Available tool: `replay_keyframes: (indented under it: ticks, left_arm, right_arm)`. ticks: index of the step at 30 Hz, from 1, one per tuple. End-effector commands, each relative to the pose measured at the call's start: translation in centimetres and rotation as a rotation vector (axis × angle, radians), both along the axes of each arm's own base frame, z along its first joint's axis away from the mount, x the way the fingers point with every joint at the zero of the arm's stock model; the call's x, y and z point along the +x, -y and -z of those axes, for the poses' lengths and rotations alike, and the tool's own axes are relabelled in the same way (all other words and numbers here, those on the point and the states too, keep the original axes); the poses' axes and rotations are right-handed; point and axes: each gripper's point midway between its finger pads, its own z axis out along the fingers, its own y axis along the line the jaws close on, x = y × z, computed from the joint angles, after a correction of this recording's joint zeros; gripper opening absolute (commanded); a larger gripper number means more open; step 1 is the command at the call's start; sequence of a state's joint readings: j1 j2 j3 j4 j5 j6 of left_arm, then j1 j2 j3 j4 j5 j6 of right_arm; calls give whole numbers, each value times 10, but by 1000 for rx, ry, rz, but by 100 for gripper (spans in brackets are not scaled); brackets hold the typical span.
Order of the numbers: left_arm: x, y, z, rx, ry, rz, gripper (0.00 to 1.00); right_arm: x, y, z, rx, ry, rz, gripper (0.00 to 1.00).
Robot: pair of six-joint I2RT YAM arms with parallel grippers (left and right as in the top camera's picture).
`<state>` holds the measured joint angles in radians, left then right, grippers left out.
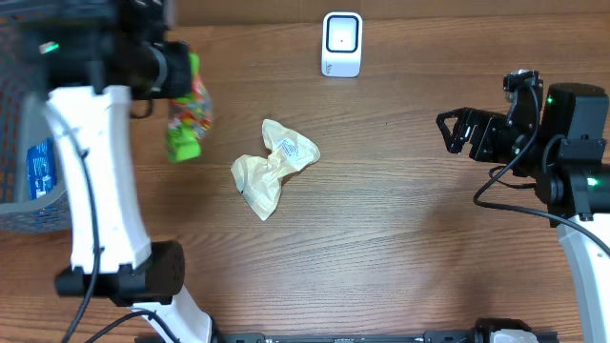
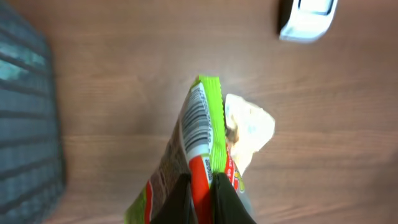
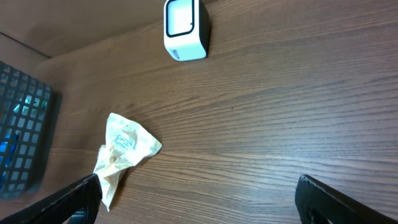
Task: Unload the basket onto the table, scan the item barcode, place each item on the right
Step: 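Lift the green bag out and drop it beside the beige bag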
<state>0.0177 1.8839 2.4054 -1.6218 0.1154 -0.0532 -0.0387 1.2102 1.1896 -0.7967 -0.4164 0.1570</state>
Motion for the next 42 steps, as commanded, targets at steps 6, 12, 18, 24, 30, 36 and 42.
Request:
replay_keyframes:
  ticks: [6,12,18,24,30,36,42]
  left_arm:
    - [23,30,135,9,-184,1,4]
    - [24,46,208,-74,-205,21,4]
    - [17,46,226,-82,-231,13,56]
    - [27,59,201,-145,-189,45,92]
    - [51,62,114,-149,-44,85,99]
    - [57,58,-15,-107,230,178,100]
    - [33,16,-99,53,430,173,100]
  right_arm:
    - [2,-1,-11,7,30,-6,100]
    - [2,-1,-11,7,30,-6,100]
    - [2,-1,-11,7,30,-6,100]
    - [2,-1,-11,7,30,-6,100]
    - [2,-1,-11,7,30,-6,100]
    - [2,-1,-11,7,30,-6,100]
    - [2,-1,-11,7,28,-7,100]
